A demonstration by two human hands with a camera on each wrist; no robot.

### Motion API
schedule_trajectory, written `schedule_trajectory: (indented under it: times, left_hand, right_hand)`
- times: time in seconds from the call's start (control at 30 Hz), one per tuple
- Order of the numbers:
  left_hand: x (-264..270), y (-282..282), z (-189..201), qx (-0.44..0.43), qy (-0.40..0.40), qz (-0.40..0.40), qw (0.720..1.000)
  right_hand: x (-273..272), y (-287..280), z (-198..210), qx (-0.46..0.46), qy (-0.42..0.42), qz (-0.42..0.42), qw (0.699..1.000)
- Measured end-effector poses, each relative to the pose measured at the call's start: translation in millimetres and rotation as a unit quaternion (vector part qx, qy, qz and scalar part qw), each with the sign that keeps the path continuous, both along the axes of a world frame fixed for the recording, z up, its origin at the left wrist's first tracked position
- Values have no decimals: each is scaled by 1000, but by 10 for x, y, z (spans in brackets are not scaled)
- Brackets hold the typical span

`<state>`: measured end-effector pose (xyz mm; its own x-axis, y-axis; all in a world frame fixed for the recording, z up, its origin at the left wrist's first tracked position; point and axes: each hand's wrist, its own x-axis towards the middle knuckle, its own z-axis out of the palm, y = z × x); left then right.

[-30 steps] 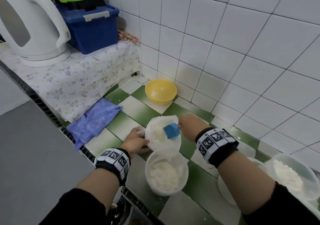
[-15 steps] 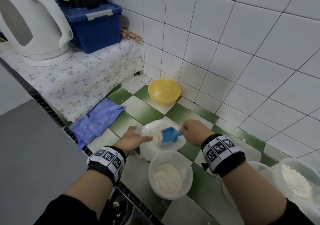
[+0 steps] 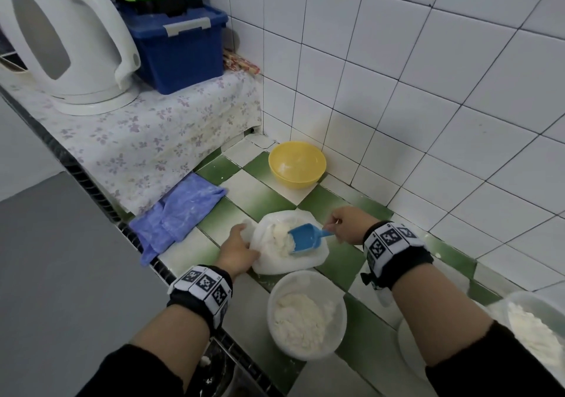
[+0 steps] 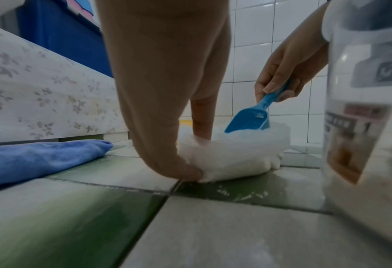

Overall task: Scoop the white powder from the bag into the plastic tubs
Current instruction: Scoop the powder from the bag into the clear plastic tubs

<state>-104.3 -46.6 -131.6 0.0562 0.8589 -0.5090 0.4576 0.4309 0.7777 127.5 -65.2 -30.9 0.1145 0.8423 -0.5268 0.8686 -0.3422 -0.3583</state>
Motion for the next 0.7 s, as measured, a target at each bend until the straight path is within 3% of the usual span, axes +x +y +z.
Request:
schedule_trajectory:
  times: [0.2, 0.43, 0.7]
  left_hand:
    - [-75, 56, 36, 67, -41, -60, 995]
    - [-121, 213, 19, 38, -54, -117, 991]
    - [-119, 273, 5, -11, -79, -127, 989]
  right_hand:
    - [51, 6, -99, -24, 46, -18, 999]
    - [29, 10, -272, -65, 120, -65, 988]
    - [-73, -12, -529, -76, 171, -90, 978]
